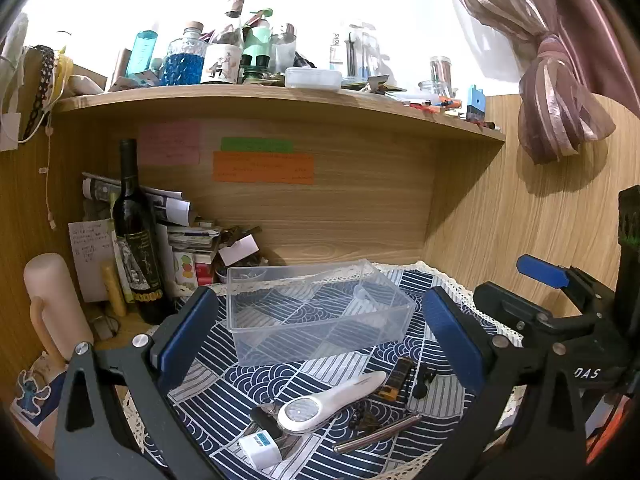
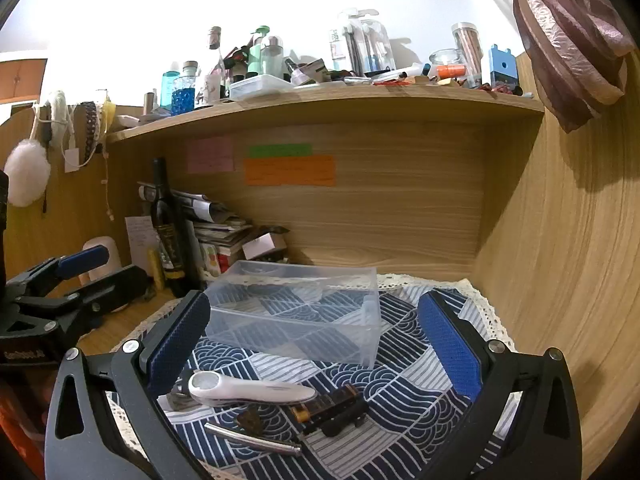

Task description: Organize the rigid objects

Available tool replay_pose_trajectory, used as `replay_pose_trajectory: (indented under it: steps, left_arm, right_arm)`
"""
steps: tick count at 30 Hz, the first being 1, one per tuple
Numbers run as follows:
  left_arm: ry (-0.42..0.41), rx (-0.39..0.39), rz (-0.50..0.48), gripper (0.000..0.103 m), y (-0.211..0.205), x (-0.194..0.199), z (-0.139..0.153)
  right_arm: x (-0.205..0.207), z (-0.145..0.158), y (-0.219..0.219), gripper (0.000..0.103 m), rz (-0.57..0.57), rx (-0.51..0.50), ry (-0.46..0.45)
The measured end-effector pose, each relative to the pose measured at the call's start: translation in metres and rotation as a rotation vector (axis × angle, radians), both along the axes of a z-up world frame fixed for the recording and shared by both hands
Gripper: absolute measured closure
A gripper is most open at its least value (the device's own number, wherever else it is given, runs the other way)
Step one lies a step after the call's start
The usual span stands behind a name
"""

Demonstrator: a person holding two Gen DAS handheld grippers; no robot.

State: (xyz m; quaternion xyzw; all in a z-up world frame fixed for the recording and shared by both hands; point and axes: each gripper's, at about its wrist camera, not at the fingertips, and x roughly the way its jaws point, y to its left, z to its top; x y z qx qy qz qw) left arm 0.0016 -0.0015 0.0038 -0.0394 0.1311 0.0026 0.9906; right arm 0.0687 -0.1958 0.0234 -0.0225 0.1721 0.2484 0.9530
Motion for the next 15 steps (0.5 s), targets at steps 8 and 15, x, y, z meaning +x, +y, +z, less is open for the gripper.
replay_pose_trajectory:
  steps: [8,15]
  left_arm:
    - [-0.004,0.003,-0.008,0.0,-0.0006,0.0001,0.0004]
    - [-0.003,0.005,-0.014,0.0,-0.002,0.002,0.0007]
  right_arm:
    - [0.0014,-0.0013,-0.001,0.0,-0.006,0.004,0.009]
    - [0.0034,-0.0011,-0.0019,0.0,-0.01,0.001,0.009]
